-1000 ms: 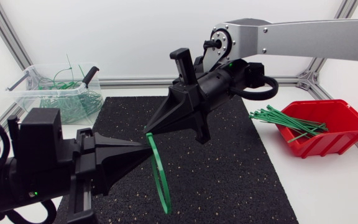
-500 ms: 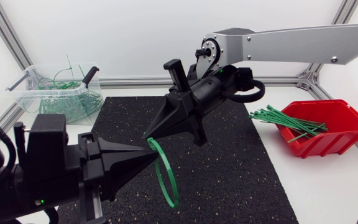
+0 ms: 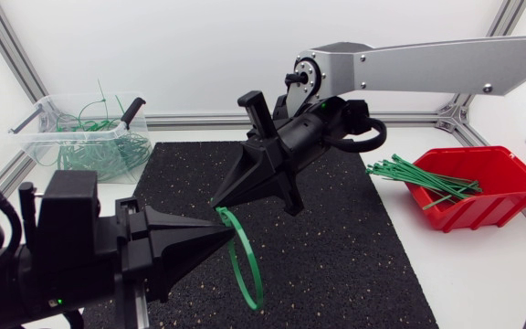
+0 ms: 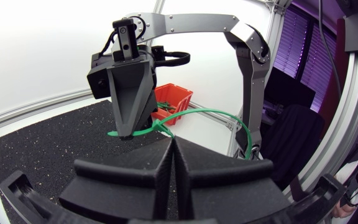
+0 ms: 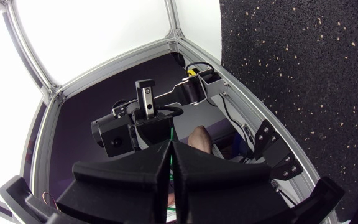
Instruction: Take a green cable tie from the red box, thread the tail through the head to close it, then place it in the transparent bin on the left.
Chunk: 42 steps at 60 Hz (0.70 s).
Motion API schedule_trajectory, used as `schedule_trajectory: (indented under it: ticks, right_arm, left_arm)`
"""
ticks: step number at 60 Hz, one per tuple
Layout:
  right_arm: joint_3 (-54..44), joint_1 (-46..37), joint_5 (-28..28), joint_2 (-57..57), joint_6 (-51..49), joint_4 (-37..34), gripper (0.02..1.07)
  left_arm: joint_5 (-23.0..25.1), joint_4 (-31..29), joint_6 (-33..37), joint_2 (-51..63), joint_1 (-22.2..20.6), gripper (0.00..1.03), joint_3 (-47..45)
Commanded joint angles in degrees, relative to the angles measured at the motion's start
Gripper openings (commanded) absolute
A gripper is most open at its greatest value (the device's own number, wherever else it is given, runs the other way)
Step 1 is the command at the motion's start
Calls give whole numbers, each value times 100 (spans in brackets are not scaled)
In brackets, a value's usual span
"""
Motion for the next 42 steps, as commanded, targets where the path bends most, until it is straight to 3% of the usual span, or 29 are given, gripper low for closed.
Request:
schedule_trajectory:
  ticks: [1, 7, 12, 13, 15, 19, 28, 31, 35, 38, 42]
  right_arm:
    - [102, -41, 38, 35, -53, 78, 21]
    - [49, -111, 38, -79, -53, 95, 50]
    - [6, -155, 38, -176, -53, 95, 63]
    - [-3, -173, 38, -202, -53, 87, 69]
    - [-3, -278, 47, -211, -53, 78, 101]
    - [-12, -384, 214, -211, -53, 78, 102]
    - [-56, -665, 996, -360, 0, 236, 102]
    - [-223, -806, 1374, -545, 519, 851, 102]
    - [-909, -937, 2499, -1222, 1811, 2671, 102]
    - [-1357, -929, 3229, -1688, 2408, 3629, 102]
    - [-1471, -920, 3791, -1951, 2408, 3708, 102]
  left_arm:
    - [201, 84, 153, -42, 52, 3, 335]
    - [271, -118, 241, -7, 518, 3, 441]
    - [561, -426, 276, 29, 860, 3, 608]
    - [658, -549, 294, 46, 948, 3, 687]
    - [816, -909, 338, 125, 1318, 3, 924]
    - [1141, -1296, 425, 275, 1757, 3, 1197]
    - [1159, -2043, 830, 565, 2319, 3, 1742]
    - [1159, -2210, 970, 609, 2504, 3, 1882]
    - [1159, -2439, 1173, 696, 2812, 3, 2076]
    - [1159, -2500, 1313, 740, 2970, 3, 2146]
    - [1159, -2571, 1515, 802, 3444, 3, 2278]
